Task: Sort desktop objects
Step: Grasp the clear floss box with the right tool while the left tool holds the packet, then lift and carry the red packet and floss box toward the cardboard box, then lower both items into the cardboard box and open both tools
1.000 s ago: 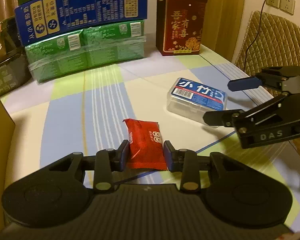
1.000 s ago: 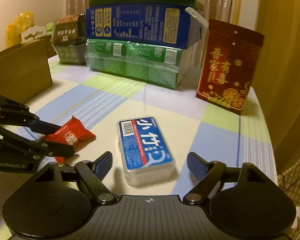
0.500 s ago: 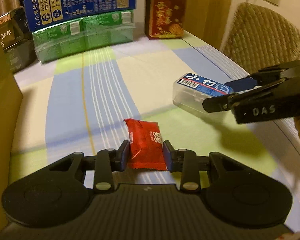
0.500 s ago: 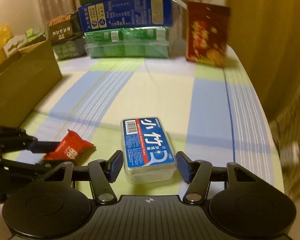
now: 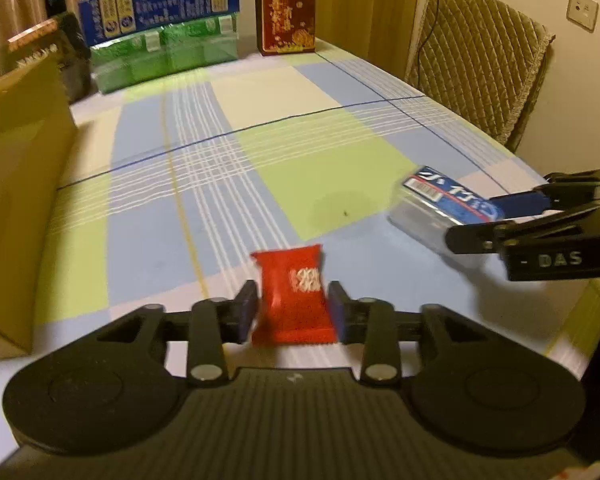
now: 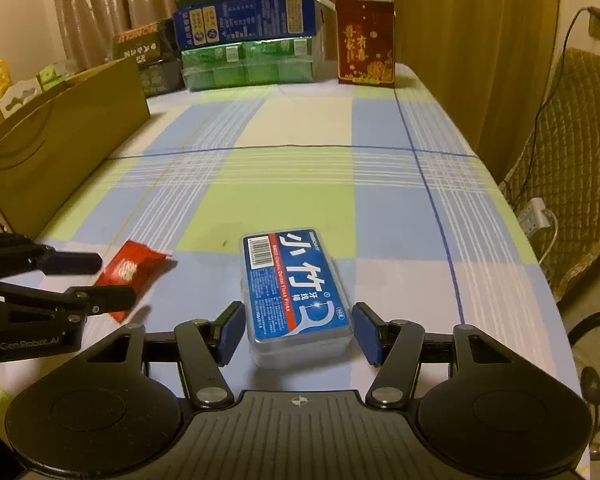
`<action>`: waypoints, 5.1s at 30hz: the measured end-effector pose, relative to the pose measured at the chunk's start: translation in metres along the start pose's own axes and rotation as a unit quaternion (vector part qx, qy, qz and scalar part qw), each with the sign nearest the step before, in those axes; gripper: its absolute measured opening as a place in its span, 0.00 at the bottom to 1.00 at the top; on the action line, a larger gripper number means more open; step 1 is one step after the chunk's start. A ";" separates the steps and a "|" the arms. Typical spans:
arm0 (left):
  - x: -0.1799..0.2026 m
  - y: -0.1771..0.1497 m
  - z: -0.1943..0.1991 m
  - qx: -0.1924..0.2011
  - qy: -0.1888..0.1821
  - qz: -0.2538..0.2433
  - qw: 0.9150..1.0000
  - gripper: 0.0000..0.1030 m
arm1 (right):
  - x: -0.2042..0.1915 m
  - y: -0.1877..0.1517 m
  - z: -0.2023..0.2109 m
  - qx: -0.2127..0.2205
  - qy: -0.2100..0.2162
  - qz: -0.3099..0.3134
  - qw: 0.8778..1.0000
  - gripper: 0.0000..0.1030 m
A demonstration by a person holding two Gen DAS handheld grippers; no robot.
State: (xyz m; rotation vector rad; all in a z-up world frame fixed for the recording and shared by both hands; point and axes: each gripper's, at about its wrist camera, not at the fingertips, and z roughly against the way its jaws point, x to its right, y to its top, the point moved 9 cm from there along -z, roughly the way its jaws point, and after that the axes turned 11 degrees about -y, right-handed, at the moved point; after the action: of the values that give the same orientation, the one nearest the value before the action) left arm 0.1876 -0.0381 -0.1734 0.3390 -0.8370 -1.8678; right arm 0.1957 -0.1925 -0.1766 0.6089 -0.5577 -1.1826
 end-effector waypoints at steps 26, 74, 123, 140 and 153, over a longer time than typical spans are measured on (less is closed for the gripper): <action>-0.004 0.001 -0.015 0.030 0.014 0.001 0.999 0.34 | -0.011 0.001 -0.014 0.032 -0.008 0.038 0.999 0.65; 0.021 0.038 0.057 0.074 -0.006 0.020 0.997 0.22 | -0.024 0.029 0.061 0.086 0.013 0.007 0.996 0.52; -0.232 0.064 0.243 0.122 0.147 0.103 0.976 0.22 | -0.292 0.206 0.069 0.116 0.170 0.105 0.973 0.52; -0.287 0.074 0.208 0.099 0.135 0.114 0.979 0.22 | -0.320 0.229 0.014 0.088 0.162 0.106 0.977 0.52; -0.322 0.093 0.171 0.096 0.116 0.125 0.981 0.35 | -0.321 0.244 -0.019 0.075 0.151 0.090 0.982 0.52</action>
State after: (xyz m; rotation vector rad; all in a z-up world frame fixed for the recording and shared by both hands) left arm 0.2968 0.2919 -0.0301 0.5364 -0.8590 -1.4867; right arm 0.2817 0.1804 -0.0465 0.8331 -0.4355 -0.8632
